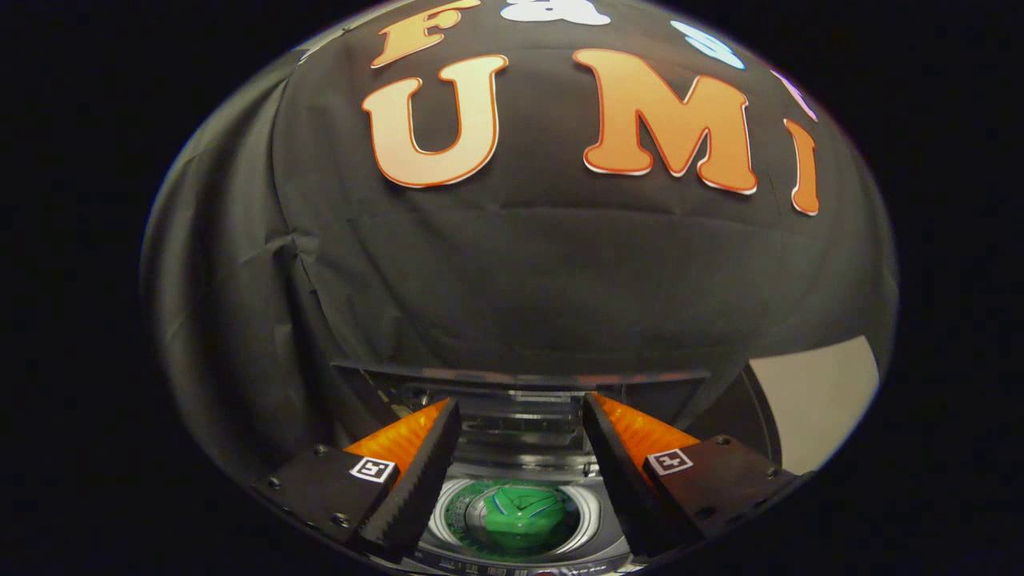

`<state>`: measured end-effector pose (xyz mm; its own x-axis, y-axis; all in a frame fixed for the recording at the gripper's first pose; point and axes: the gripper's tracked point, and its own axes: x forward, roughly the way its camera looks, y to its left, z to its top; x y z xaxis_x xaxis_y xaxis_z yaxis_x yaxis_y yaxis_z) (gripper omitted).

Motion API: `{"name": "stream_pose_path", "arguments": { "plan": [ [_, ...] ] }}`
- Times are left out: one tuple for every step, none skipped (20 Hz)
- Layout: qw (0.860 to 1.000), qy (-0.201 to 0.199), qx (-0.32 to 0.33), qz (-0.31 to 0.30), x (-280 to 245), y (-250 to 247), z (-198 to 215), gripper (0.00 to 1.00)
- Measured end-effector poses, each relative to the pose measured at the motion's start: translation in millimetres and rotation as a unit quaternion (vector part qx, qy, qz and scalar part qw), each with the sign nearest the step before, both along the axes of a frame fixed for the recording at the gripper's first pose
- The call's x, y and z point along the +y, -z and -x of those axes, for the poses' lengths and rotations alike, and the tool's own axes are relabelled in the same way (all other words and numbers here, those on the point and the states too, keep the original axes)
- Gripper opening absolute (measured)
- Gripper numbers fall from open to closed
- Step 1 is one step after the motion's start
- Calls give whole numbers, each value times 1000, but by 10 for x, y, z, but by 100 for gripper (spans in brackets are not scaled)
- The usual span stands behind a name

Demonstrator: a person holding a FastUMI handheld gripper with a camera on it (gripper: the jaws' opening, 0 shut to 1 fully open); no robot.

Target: Put the clothes into the washing machine and then close the washing machine lid.

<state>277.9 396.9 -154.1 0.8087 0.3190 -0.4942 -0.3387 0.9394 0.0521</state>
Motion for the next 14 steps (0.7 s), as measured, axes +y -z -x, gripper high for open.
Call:
{"name": "stream_pose_path", "arguments": {
  "plan": [
    [1000,-4,-1,-1,33,-29,-43,99],
    [1000,-2,-7,-9,64,-78,-139,99],
    [1000,2,-6,-9,60,-81,-221,98],
    [1000,7,-7,-12,85,-49,-317,98],
    [1000,11,1,-9,91,4,-393,98],
    [1000,16,6,-6,84,59,-471,99],
    [1000,26,3,-8,72,73,-557,99],
    [1000,29,2,-12,76,121,-611,99],
    [999,28,17,-10,72,158,-564,99],
    [999,37,0,-20,89,116,-594,99],
    [999,38,10,-17,70,152,-549,99],
    [999,38,0,-17,77,123,-559,99],
    [999,37,3,-11,52,137,-551,99],
    [999,38,-1,-10,47,129,-520,99]
  ]
}}
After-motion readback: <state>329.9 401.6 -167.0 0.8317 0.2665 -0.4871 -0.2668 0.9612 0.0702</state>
